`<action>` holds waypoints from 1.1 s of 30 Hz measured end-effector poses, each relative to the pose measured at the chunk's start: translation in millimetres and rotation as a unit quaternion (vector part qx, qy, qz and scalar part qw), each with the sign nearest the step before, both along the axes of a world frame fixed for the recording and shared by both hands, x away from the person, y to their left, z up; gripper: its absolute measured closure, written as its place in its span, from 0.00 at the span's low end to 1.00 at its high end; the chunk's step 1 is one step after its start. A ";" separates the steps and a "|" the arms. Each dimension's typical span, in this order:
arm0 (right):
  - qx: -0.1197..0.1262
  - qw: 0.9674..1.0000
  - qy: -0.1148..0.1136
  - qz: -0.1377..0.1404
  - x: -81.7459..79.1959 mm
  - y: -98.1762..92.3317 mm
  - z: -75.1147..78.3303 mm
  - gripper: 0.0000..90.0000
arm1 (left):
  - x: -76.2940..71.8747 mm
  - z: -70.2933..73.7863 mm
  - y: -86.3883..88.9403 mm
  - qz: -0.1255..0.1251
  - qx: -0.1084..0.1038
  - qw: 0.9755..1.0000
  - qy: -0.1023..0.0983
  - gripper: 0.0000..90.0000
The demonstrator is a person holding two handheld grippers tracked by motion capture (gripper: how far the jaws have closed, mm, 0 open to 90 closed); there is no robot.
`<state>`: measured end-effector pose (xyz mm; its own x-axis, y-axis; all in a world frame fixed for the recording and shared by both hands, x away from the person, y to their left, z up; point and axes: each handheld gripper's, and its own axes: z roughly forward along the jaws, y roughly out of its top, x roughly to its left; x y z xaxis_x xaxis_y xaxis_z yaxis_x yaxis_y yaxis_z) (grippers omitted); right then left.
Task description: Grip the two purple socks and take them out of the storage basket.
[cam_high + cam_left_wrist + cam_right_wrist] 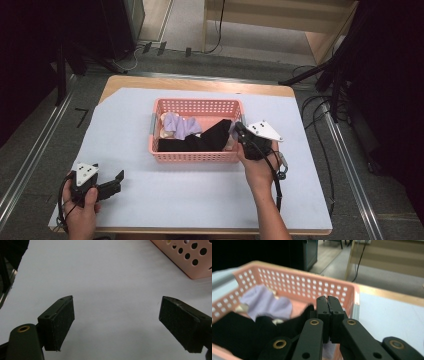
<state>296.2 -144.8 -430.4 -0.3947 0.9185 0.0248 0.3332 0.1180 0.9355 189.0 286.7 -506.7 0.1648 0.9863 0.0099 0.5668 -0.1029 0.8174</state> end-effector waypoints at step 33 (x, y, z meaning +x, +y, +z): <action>0.004 0.995 0.078 0.055 22.4 40.4 -16.0 0.91 | 0.3 0.2 0.3 -0.002 0.000 1.000 0.004 0.16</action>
<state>318.6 -104.3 -446.4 -0.4832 0.8696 0.1016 0.4607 0.1538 0.8742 189.3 287.1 -506.5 0.1681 0.9857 0.0078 0.5727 -0.1041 0.8132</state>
